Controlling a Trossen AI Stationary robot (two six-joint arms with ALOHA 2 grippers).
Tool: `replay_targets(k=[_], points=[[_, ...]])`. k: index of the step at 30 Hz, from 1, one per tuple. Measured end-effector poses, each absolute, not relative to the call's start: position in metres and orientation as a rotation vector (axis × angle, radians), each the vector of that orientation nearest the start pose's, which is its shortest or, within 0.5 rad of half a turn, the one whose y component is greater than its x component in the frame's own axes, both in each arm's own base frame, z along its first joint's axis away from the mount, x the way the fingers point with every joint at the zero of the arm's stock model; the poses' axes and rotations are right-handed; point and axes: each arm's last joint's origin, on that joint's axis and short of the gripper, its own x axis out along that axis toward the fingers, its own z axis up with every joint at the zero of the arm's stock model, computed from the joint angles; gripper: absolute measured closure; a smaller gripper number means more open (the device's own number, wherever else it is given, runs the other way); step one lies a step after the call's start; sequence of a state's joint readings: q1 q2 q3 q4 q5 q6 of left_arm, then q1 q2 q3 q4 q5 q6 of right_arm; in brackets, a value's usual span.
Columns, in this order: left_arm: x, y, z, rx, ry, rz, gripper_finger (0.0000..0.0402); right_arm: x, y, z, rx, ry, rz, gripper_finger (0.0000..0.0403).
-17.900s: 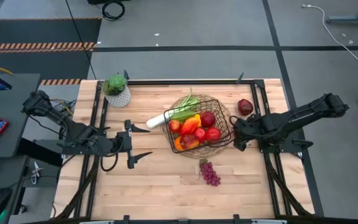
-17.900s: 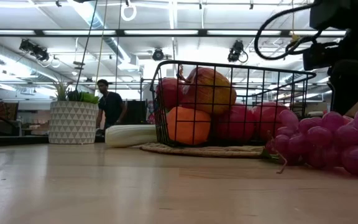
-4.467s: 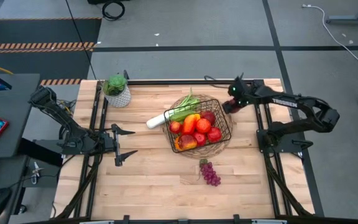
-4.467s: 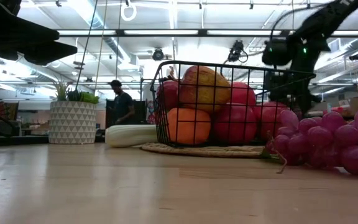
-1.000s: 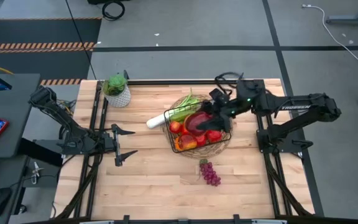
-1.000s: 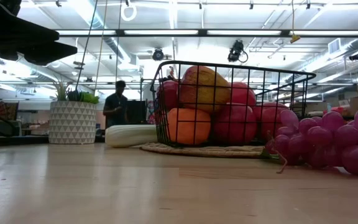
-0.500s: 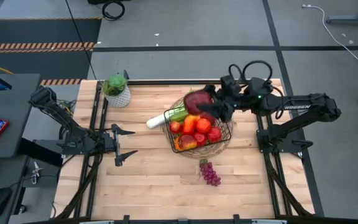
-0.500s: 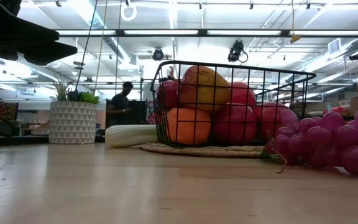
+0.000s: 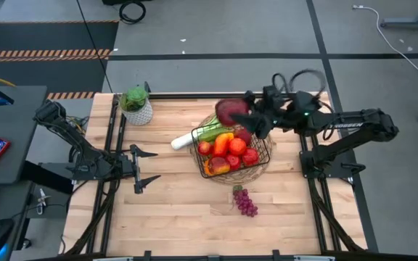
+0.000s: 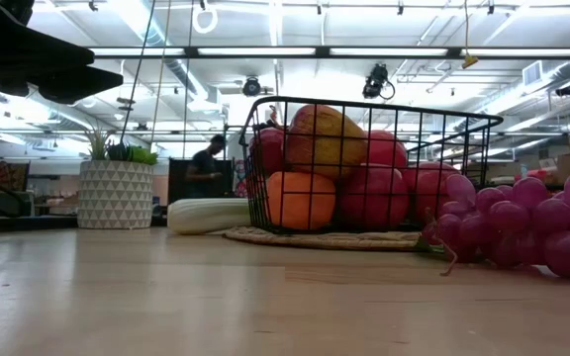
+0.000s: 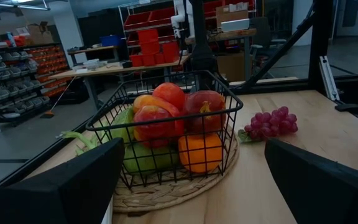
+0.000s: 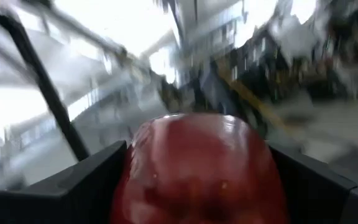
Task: Build produce basket
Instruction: Put the apple into the wire basket
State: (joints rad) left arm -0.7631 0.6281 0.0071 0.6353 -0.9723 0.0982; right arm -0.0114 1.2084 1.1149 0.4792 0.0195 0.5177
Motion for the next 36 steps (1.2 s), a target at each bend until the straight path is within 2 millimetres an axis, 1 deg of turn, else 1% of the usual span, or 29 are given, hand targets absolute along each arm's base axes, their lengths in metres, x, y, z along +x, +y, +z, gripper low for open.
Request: replay_targets(k=[3,7,11,14,17,22,24,26,33,36], points=[[0.107,-0.069,0.166,0.087,0.001,0.21,0.0006,0.268,-0.008,0.407,0.509,-0.188,0.049,0.0036],[0.107,-0.069,0.166,0.087,0.001,0.209,0.0006,0.27,-0.014,0.374,0.526,0.14,-0.043,0.0036],[0.107,-0.069,0.166,0.087,0.001,0.209,0.0006,0.263,-0.016,0.343,0.531,0.455,-0.132,0.0036],[0.107,-0.069,0.166,0.087,0.001,0.21,0.0006,0.257,-0.016,0.328,0.581,0.612,-0.19,0.0036],[0.107,-0.069,0.166,0.087,0.001,0.21,0.0006,0.256,-0.015,0.315,0.632,0.729,-0.244,0.0036],[0.107,-0.069,0.166,0.087,0.001,0.209,0.0006,0.254,-0.013,0.287,0.682,0.991,-0.344,0.0036],[0.107,-0.069,0.166,0.087,0.001,0.209,0.0006,0.254,-0.015,0.282,0.693,1.047,-0.364,0.0036],[0.107,-0.069,0.166,0.087,0.001,0.209,0.0006,0.255,-0.017,0.281,0.686,1.069,-0.395,0.0036],[0.107,-0.069,0.166,0.087,0.001,0.209,0.0006,0.263,-0.026,0.286,0.673,1.053,-0.513,0.0036],[0.107,-0.069,0.166,0.087,0.001,0.209,0.0006,0.265,-0.028,0.284,0.663,1.054,-0.555,0.0036]])
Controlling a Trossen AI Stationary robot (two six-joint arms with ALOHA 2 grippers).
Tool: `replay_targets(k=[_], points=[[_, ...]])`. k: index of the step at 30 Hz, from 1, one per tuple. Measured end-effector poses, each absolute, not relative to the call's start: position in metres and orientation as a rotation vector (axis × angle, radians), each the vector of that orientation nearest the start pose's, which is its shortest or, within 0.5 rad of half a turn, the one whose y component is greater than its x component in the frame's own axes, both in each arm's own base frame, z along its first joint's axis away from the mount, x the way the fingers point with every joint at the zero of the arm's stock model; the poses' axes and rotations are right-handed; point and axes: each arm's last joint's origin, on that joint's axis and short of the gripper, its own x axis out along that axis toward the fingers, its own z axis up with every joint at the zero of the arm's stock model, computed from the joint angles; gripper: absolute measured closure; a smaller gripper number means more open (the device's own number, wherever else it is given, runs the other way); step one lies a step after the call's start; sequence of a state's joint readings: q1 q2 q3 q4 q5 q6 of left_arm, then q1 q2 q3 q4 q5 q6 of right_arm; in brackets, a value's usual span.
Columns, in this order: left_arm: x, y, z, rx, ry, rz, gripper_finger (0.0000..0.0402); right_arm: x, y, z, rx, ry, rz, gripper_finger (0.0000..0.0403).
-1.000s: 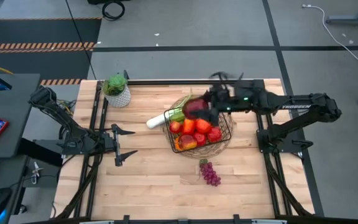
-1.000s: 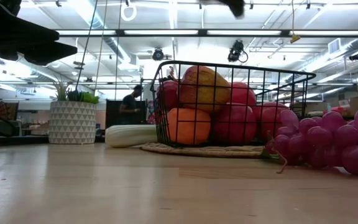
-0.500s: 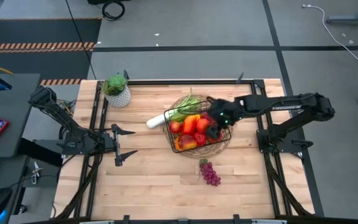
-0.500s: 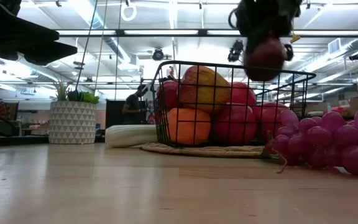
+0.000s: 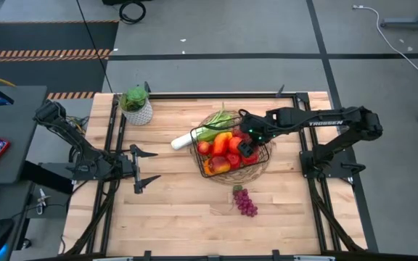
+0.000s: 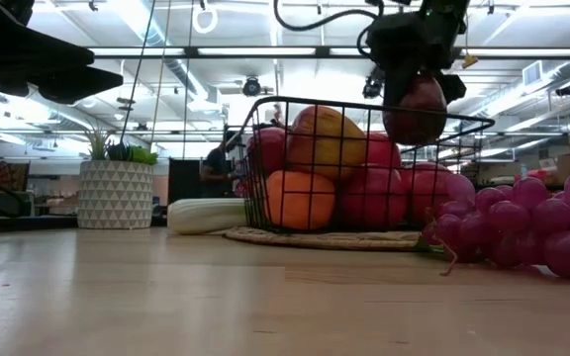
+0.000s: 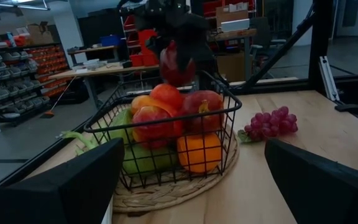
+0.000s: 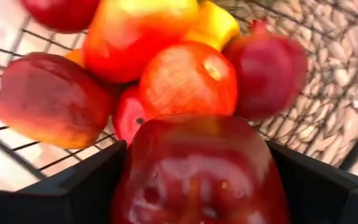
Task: Build produce basket
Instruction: Put the apple into the wire basket, then put the grapes into the wire basket
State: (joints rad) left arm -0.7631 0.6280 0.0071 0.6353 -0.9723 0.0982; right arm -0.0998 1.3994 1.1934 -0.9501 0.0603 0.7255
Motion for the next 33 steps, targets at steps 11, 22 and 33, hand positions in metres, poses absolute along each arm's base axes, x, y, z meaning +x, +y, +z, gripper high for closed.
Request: replay_targets(k=[11,22,33], points=[[0.1066,-0.0688,0.1661,0.087,0.001,0.209,0.0006,0.2678,-0.0295,0.2777,0.637,1.076,-0.578,0.0036],[0.1066,-0.0689,0.1661,0.087,0.001,0.209,0.0006,0.268,-0.0307,0.2777,0.702,1.065,-0.598,0.0022],[0.1066,-0.0688,0.1661,0.087,0.001,0.21,0.0006,0.2692,-0.0307,0.2779,0.711,1.043,-0.619,0.0005]])
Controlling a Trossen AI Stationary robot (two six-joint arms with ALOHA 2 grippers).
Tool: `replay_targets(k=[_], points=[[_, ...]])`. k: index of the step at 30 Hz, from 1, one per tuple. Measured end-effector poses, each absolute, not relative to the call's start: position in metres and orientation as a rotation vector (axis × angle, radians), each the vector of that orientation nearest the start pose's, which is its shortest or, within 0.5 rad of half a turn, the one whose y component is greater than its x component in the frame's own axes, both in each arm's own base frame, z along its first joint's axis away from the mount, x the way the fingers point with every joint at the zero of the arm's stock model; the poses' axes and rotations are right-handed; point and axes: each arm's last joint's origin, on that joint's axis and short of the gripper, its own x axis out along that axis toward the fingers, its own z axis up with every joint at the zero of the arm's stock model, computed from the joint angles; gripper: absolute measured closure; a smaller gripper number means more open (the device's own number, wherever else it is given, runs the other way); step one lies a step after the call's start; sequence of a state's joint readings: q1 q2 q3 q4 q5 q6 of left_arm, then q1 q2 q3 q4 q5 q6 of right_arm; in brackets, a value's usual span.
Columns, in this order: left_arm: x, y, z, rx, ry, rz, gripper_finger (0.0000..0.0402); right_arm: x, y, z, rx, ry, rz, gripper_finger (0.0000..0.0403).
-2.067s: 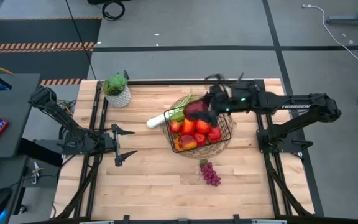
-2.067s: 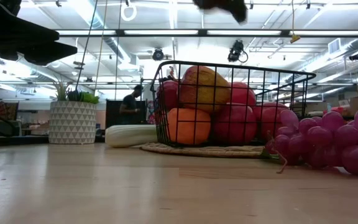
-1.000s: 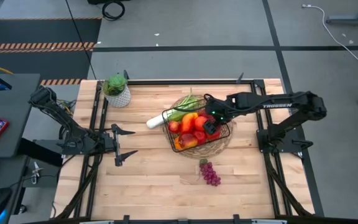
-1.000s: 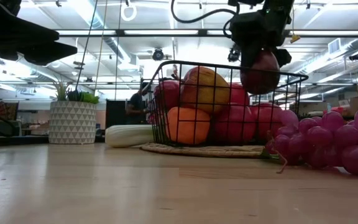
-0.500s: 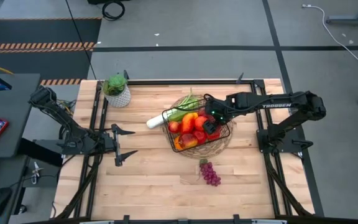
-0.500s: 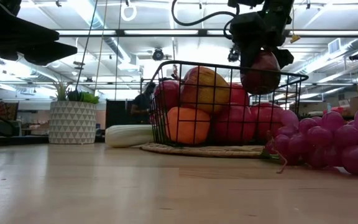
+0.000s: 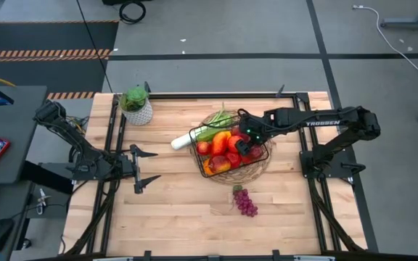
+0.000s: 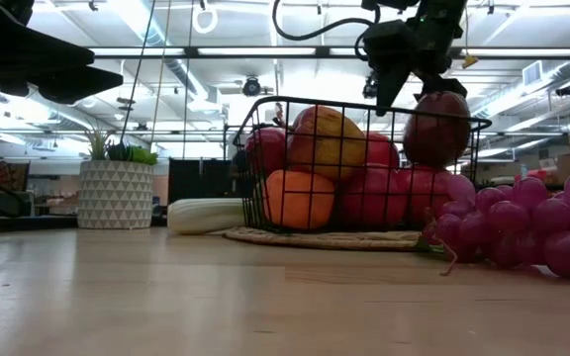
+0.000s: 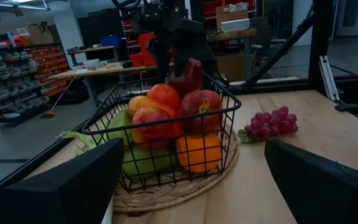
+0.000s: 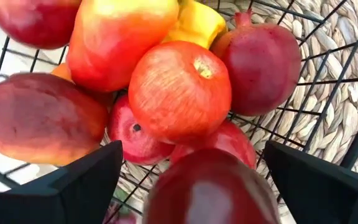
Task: Build produce basket
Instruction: Put the grapes into the wire basket
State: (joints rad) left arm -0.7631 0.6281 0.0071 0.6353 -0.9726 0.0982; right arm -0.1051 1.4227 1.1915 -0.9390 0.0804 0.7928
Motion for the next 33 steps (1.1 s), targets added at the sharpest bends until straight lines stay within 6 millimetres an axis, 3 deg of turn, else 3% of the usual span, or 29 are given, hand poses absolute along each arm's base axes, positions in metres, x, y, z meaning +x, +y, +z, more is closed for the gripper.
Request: replay_targets(k=[6,13,19,22,28,33], points=[[0.107,-0.069,0.166,0.087,0.001,0.209,0.0006,0.275,-0.031,0.282,0.731,0.995,-0.552,0.0005],[0.107,-0.069,0.166,0.087,0.001,0.209,0.0006,0.281,-0.022,0.314,0.591,0.915,-0.51,0.0005],[0.107,-0.069,0.166,0.087,0.001,0.209,0.0006,0.287,0.024,0.324,0.507,0.816,-0.453,0.0005],[0.107,-0.069,0.166,0.087,0.001,0.209,0.0006,0.29,0.05,0.319,0.488,0.802,-0.465,0.0005],[0.107,-0.069,0.166,0.087,0.001,0.209,0.0006,0.305,0.09,0.297,0.522,0.91,-0.506,0.0005],[0.107,-0.069,0.166,0.087,0.001,0.21,0.0006,0.32,0.125,0.291,0.512,1.025,-0.569,0.0005]])
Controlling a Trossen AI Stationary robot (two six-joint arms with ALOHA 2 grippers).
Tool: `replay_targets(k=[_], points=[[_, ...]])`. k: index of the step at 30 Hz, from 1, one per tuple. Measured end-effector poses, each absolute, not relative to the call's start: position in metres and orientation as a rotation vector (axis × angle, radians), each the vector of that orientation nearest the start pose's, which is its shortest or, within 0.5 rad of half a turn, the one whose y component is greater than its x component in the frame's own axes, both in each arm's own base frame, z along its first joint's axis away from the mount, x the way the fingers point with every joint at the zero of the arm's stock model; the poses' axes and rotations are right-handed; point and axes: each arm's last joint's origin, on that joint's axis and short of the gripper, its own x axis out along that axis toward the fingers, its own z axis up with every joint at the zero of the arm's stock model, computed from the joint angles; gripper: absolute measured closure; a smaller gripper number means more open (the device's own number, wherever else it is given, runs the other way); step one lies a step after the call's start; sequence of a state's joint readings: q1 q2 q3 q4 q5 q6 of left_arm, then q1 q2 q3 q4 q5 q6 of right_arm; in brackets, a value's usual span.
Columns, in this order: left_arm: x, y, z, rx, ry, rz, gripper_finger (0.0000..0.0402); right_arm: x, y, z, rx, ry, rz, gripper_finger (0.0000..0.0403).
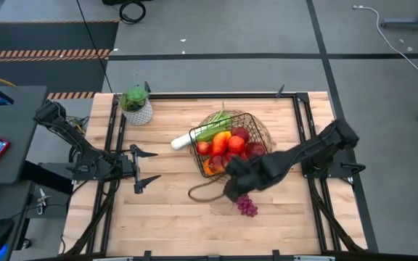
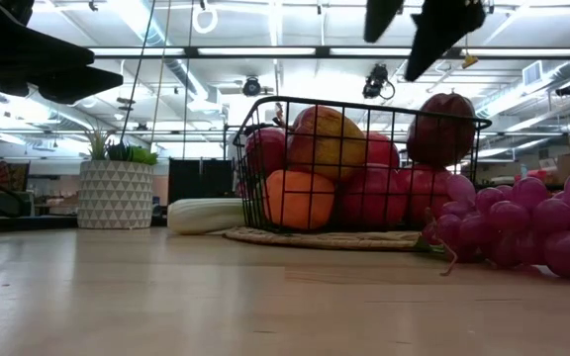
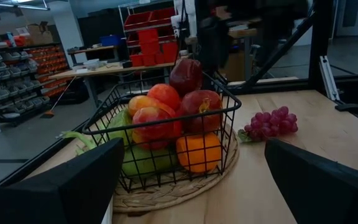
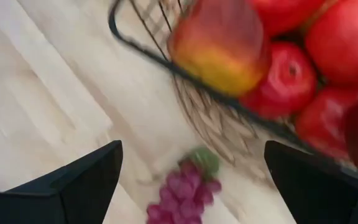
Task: Build produce basket
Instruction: Put the grapes into the wire basket
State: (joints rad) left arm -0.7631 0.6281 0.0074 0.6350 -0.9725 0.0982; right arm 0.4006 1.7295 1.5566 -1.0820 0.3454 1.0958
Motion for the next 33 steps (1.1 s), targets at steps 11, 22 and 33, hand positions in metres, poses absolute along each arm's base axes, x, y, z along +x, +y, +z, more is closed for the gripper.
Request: replay_targets(k=[11,22,33], points=[[0.107,-0.069,0.166,0.087,0.001,0.21,0.0006,0.318,0.173,0.262,0.475,1.343,-0.72,0.0005],[0.107,-0.069,0.166,0.087,0.001,0.209,0.0006,0.308,0.192,0.212,0.617,1.307,-0.789,0.0005],[0.107,-0.069,0.166,0.09,0.003,0.209,0.0006,0.305,0.2,0.182,0.614,1.139,-0.752,0.0005]])
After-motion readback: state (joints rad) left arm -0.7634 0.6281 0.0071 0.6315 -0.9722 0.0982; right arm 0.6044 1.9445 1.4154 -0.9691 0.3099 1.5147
